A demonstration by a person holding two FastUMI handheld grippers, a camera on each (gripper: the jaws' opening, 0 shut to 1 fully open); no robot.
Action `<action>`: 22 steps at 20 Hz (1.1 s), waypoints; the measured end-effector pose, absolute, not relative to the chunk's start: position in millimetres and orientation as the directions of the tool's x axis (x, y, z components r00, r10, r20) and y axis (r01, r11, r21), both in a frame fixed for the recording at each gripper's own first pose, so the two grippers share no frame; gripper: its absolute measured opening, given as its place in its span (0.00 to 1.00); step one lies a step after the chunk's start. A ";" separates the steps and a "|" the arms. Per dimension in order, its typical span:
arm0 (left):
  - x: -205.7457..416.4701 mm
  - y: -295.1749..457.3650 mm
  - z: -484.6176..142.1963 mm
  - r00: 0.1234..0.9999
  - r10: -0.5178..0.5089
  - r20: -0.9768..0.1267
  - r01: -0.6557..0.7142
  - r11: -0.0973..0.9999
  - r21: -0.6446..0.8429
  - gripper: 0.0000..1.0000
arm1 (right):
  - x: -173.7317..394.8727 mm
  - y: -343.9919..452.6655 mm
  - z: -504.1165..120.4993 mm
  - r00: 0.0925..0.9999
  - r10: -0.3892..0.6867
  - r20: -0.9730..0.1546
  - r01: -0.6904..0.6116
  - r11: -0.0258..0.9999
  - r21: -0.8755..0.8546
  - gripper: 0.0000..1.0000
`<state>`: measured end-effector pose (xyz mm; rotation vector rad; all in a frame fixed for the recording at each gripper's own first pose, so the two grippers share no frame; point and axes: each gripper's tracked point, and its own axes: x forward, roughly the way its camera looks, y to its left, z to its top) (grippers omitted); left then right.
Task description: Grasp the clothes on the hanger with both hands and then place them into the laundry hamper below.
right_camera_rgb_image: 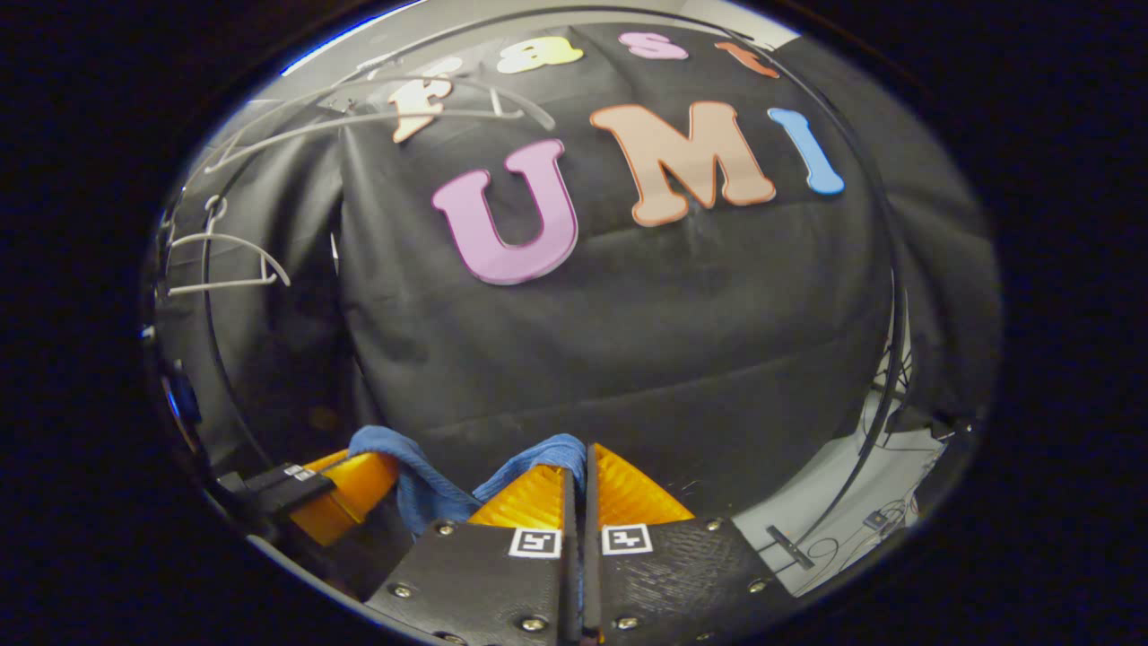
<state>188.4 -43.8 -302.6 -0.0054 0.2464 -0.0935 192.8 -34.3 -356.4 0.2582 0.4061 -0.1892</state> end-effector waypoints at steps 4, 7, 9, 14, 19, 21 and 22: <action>187.9 -32.2 -360.3 0.941 -0.082 -0.328 0.092 0.996 0.012 0.01 | 187.8 -35.8 -409.9 0.854 -0.128 -0.505 0.250 0.951 0.183 0.03; 185.7 -18.2 -403.7 0.920 -0.048 -0.390 0.087 0.993 0.085 0.01 | 187.1 -33.9 -439.4 0.823 -0.148 -0.548 0.259 0.957 0.131 0.02; 182.9 -11.9 -425.7 0.908 -0.034 -0.418 0.063 0.997 0.055 0.01 | 182.4 -33.8 -455.4 0.813 -0.155 -0.561 0.241 0.967 0.083 0.00; 175.4 -4.4 -451.9 0.880 -0.021 -0.474 0.059 0.996 0.067 0.03 | 177.0 -39.1 -474.8 0.786 -0.182 -0.591 0.264 0.963 0.055 0.04; 172.8 -2.5 -453.3 0.869 -0.021 -0.495 0.065 0.995 0.072 0.29 | 166.0 -46.3 -483.5 0.750 -0.220 -0.624 0.306 0.951 0.032 0.12; 174.6 3.1 -436.0 0.886 0.011 -0.464 0.046 0.993 0.110 0.46 | 161.0 -45.0 -475.6 0.748 -0.228 -0.624 0.301 0.954 0.011 0.28; 173.9 2.8 -428.5 0.888 0.000 -0.459 0.053 0.993 0.103 0.52 | 164.4 -41.6 -463.9 0.769 -0.225 -0.599 0.298 0.954 0.023 0.34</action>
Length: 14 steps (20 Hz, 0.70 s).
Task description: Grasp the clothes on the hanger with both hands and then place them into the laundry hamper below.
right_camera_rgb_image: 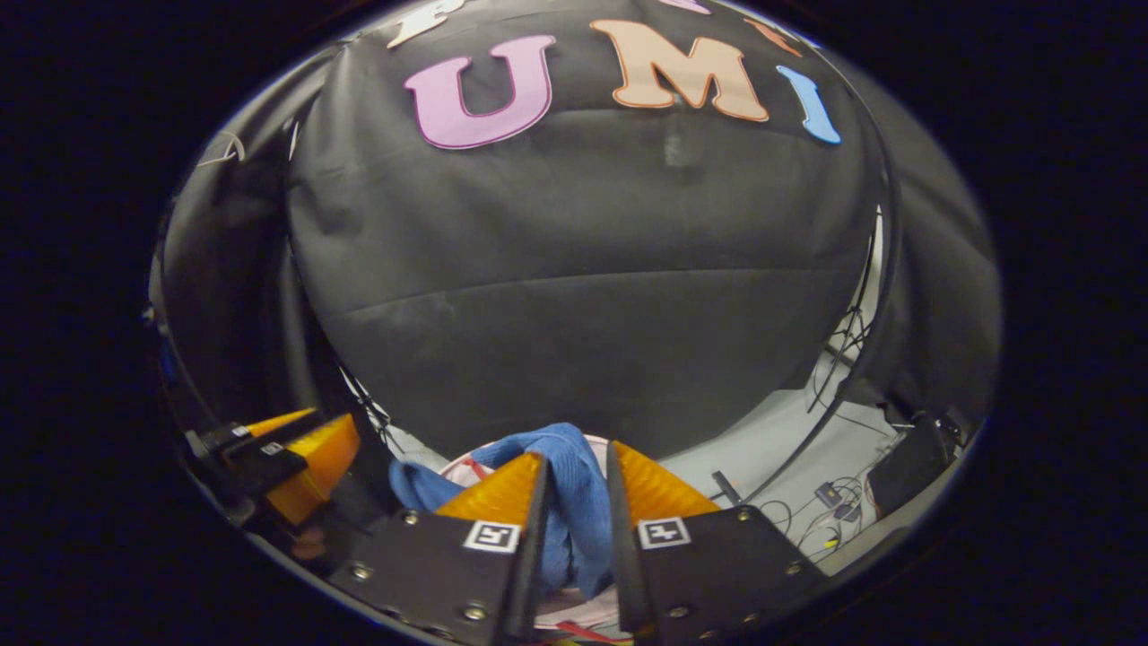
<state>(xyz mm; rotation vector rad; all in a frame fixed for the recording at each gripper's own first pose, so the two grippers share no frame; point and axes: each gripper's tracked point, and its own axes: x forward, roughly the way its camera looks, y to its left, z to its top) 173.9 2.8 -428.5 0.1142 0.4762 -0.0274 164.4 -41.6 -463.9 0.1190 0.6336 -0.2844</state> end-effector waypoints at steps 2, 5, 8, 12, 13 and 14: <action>171.5 -3.7 -410.3 0.884 -0.029 -0.467 0.073 0.995 0.075 0.52 | 167.7 -37.5 -437.3 0.799 -0.225 -0.558 0.294 0.955 0.036 0.78; 159.7 -1.9 -395.2 0.896 -0.025 -0.443 0.071 0.994 0.087 0.76 | 167.5 -37.0 -405.2 0.820 -0.247 -0.516 0.298 0.954 0.017 0.99; 149.3 1.1 -362.6 0.912 -0.013 -0.409 0.059 0.993 0.099 0.90 | 163.3 -34.2 -373.9 0.846 -0.254 -0.469 0.303 0.953 0.029 0.99; 150.7 -1.2 -326.0 0.938 -0.028 -0.344 0.059 0.995 0.080 0.98 | 152.5 -37.7 -345.2 0.861 -0.273 -0.430 0.314 0.949 0.027 0.99; 149.1 -2.0 -316.2 0.945 -0.031 -0.325 0.057 0.996 0.070 0.97 | 148.6 -38.2 -339.7 0.863 -0.275 -0.425 0.313 0.949 0.021 0.99; 148.4 -3.6 -305.4 0.949 -0.040 -0.313 0.063 0.996 0.062 0.97 | 145.3 -40.4 -331.8 0.866 -0.279 -0.414 0.313 0.950 0.015 0.99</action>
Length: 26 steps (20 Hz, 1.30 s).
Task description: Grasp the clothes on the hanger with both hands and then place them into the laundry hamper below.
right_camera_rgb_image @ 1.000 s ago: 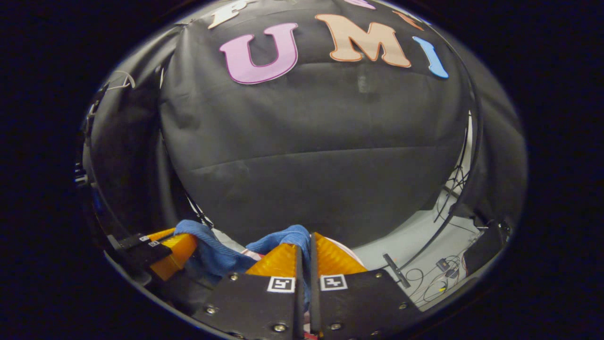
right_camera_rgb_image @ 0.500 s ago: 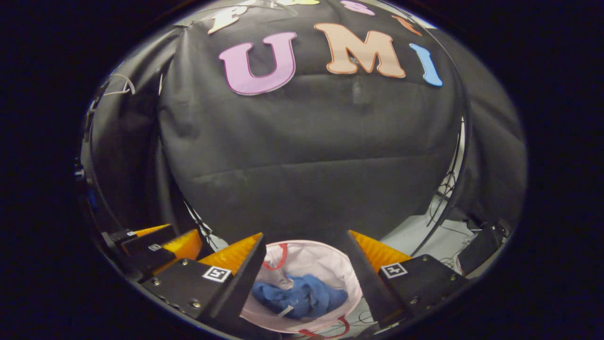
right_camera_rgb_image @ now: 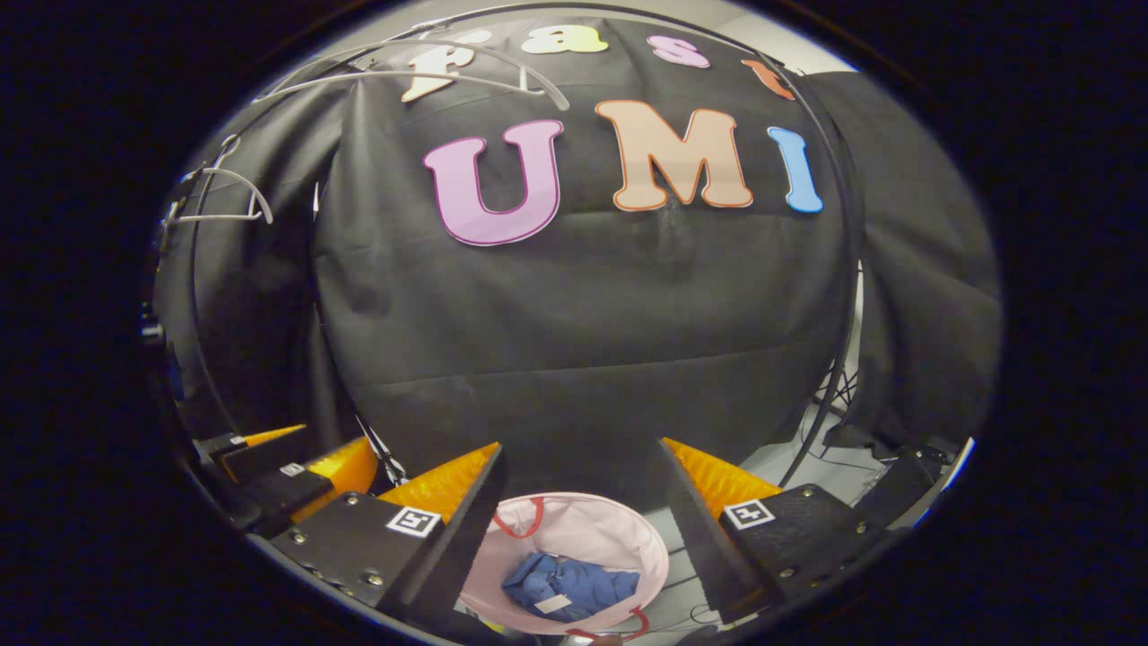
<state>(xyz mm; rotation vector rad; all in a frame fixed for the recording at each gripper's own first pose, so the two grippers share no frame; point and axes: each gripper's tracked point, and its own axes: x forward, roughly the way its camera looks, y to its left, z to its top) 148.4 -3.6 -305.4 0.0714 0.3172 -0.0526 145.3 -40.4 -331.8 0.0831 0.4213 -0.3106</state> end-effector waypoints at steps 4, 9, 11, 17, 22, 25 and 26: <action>144.7 -6.6 -268.1 0.965 -0.041 -0.260 0.061 0.996 0.072 0.97 | 132.6 -54.5 -295.6 0.881 -0.303 -0.363 0.331 0.943 0.018 0.94; 139.6 -12.1 -230.2 0.977 -0.034 -0.209 0.051 0.996 0.079 0.99 | 119.3 -65.7 -251.3 0.894 -0.321 -0.312 0.345 0.938 0.026 0.99; 136.1 -14.1 -214.4 0.981 -0.030 -0.191 0.046 0.996 0.079 0.99 | 114.9 -66.9 -234.9 0.903 -0.316 -0.290 0.335 0.942 0.018 0.99; 121.3 -22.9 -160.3 0.990 -0.047 -0.134 0.059 0.995 0.084 0.99 | 104.5 -72.0 -181.5 0.927 -0.317 -0.201 0.321 0.947 -0.014 0.99; 107.4 -3.8 -107.3 0.998 0.006 -0.064 0.000 0.996 0.093 0.98 | 88.7 -63.1 -149.3 0.951 -0.275 -0.140 0.275 0.961 -0.020 1.00; 95.1 -2.4 -83.1 0.999 0.010 -0.045 -0.008 0.999 0.053 0.99 | 80.9 -51.6 -114.5 0.967 -0.237 -0.089 0.237 0.971 -0.015 0.98; 91.5 -3.8 -73.0 0.999 0.006 -0.033 -0.005 0.999 0.048 0.99 | 78.3 -48.8 -105.4 0.971 -0.227 -0.077 0.227 0.974 -0.011 0.98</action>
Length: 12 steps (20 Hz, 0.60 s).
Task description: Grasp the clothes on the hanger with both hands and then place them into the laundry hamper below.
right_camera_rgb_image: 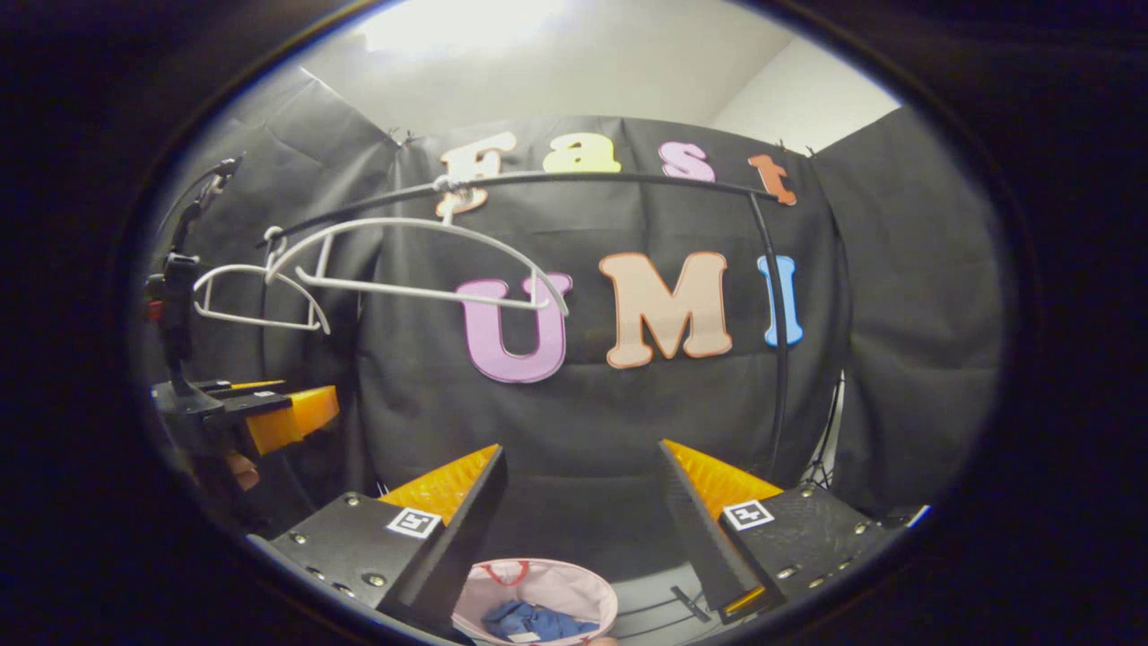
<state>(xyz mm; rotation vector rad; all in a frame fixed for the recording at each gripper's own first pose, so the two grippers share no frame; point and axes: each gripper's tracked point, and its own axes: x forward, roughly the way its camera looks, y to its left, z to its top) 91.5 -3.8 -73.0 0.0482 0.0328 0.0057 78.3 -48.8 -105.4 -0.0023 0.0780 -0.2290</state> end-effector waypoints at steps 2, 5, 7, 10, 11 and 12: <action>85.9 0.3 -48.5 1.000 0.021 0.008 -0.022 0.998 0.060 0.99 | 71.3 -48.6 -88.0 0.975 -0.218 -0.051 0.218 0.976 -0.011 0.93; 72.2 0.9 -19.9 0.997 0.033 0.066 -0.038 0.997 0.063 0.99 | 54.4 -47.9 -72.4 0.978 -0.203 -0.038 0.203 0.979 -0.002 0.93; 60.3 -8.2 -12.7 0.998 0.008 0.060 -0.011 0.999 0.046 0.96 | 45.8 -46.9 -64.5 0.980 -0.194 -0.032 0.195 0.981 0.014 0.92; 50.6 -21.1 -20.4 0.999 -0.024 0.031 0.023 1.000 0.016 0.94 | 33.3 -44.6 -63.0 0.984 -0.173 -0.034 0.173 0.985 0.008 0.93; 51.5 -25.0 -27.0 0.999 -0.031 0.019 0.031 0.999 0.021 0.94 | 29.8 -46.1 -64.9 0.984 -0.176 -0.035 0.176 0.984 -0.001 0.93; 52.5 -29.3 -32.2 0.999 -0.037 0.011 0.036 0.999 0.039 0.94 | 26.6 -48.1 -68.1 0.983 -0.179 -0.039 0.179 0.984 -0.010 0.98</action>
